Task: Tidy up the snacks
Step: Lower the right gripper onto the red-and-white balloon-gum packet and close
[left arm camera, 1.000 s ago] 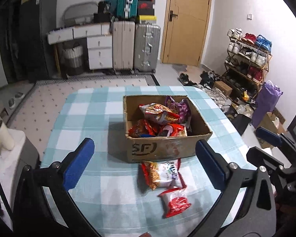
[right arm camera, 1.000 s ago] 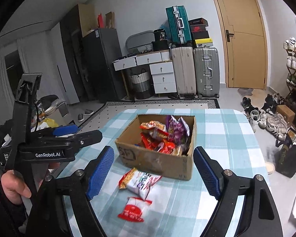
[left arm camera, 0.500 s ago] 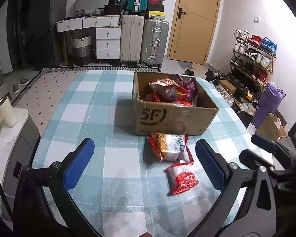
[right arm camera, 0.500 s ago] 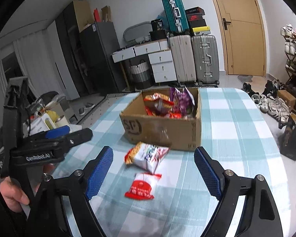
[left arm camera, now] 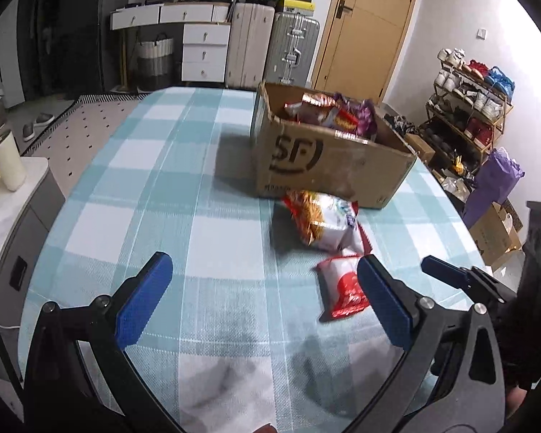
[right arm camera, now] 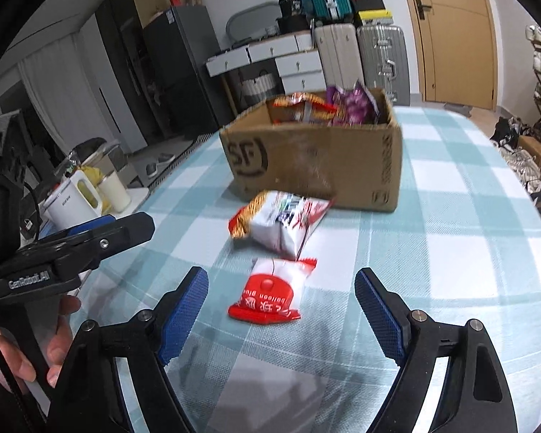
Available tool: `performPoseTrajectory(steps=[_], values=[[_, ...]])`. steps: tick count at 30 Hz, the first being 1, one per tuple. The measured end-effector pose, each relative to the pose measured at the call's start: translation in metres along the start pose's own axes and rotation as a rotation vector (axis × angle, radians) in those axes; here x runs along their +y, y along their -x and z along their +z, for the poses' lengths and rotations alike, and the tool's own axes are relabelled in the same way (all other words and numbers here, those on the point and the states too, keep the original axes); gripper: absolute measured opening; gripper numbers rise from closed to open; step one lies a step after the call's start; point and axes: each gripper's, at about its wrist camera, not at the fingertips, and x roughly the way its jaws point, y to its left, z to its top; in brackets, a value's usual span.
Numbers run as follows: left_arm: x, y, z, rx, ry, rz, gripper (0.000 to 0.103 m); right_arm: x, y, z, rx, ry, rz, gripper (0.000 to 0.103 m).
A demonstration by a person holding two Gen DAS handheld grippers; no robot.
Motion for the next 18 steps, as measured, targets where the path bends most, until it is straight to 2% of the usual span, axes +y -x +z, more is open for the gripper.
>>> performPoseTrajectory(steps=[14,18], values=[[0.015,-0.019,-0.008,0.038,0.029,0.007,0.102,0.000,-0.066,0.000,0.139,-0.012,0.027,0.075],[0.020,-0.022,-0.009,0.046,0.041,0.012,0.102,0.006,-0.073,0.002,0.145,0.010,0.012,0.071]])
